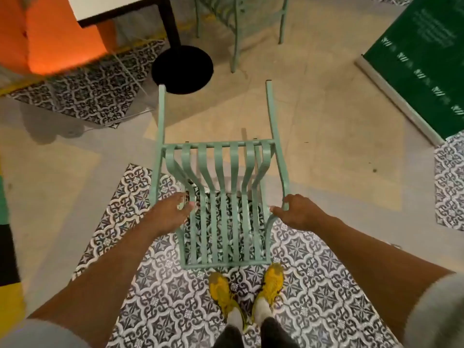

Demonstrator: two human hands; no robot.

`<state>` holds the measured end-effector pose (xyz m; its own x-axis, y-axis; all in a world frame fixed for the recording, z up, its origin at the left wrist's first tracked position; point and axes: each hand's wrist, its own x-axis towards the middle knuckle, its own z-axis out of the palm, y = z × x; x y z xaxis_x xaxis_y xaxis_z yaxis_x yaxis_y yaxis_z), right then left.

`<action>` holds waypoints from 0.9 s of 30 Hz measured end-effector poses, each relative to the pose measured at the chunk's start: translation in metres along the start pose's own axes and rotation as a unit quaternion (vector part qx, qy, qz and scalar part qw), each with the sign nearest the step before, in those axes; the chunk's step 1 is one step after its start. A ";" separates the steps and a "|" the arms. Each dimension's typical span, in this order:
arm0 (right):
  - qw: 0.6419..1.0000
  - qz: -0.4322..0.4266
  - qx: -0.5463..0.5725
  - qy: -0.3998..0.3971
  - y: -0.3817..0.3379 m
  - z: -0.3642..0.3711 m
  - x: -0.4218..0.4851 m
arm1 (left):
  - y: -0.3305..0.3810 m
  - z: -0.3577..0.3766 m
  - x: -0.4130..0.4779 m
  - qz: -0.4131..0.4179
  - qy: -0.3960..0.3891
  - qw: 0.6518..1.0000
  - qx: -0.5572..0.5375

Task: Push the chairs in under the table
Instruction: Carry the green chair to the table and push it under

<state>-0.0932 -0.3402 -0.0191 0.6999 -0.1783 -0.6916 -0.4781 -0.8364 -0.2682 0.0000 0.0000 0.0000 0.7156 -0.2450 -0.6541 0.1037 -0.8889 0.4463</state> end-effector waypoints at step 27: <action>0.881 0.235 0.301 0.279 0.019 0.117 0.172 | -0.165 0.079 0.175 -0.192 0.278 0.887 -0.314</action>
<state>-0.0439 -0.3261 -0.2213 0.4213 -0.7993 -0.4285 -0.8618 -0.2057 -0.4636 0.0531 0.0731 -0.2364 0.7565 0.4128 -0.5073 0.6530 -0.4324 0.6218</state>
